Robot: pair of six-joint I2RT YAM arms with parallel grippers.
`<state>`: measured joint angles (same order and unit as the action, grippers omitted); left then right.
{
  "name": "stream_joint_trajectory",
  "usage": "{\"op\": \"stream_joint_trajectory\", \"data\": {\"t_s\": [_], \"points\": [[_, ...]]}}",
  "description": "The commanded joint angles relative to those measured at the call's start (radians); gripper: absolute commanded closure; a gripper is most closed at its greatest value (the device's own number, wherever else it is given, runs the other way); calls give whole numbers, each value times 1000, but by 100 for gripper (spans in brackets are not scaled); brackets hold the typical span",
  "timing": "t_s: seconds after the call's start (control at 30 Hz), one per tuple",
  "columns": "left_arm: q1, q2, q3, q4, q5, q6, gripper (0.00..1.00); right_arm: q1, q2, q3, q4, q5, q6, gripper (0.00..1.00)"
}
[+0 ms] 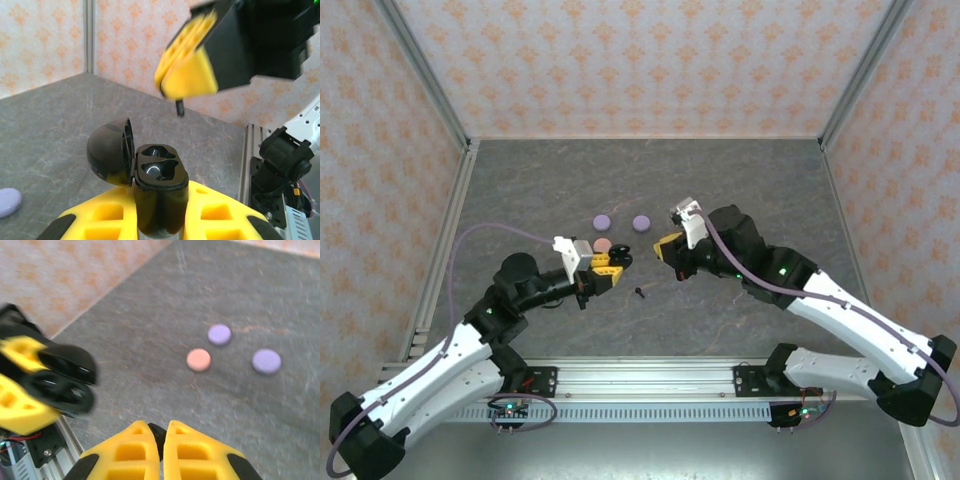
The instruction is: Insert the wireless bluetooth earbuds into the charging case
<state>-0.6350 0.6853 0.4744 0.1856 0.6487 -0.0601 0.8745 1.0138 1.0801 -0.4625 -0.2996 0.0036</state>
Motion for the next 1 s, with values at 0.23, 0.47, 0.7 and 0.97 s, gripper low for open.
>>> {"op": "stream_joint_trajectory", "data": {"t_s": [0.23, 0.47, 0.7, 0.97], "points": [[-28, 61, 46, 86, 54, -23, 100, 72, -21, 33, 159, -107, -189, 94], [-42, 83, 53, 100, 54, -23, 100, 100, 21, 36, 196, -101, -210, 94], [-46, 94, 59, 104, 52, -20, 100, 103, 56, 35, 182, -82, -226, 94], [-49, 94, 61, 104, 52, -17, 100, 104, 67, 26, 185, -71, -221, 95]]}}
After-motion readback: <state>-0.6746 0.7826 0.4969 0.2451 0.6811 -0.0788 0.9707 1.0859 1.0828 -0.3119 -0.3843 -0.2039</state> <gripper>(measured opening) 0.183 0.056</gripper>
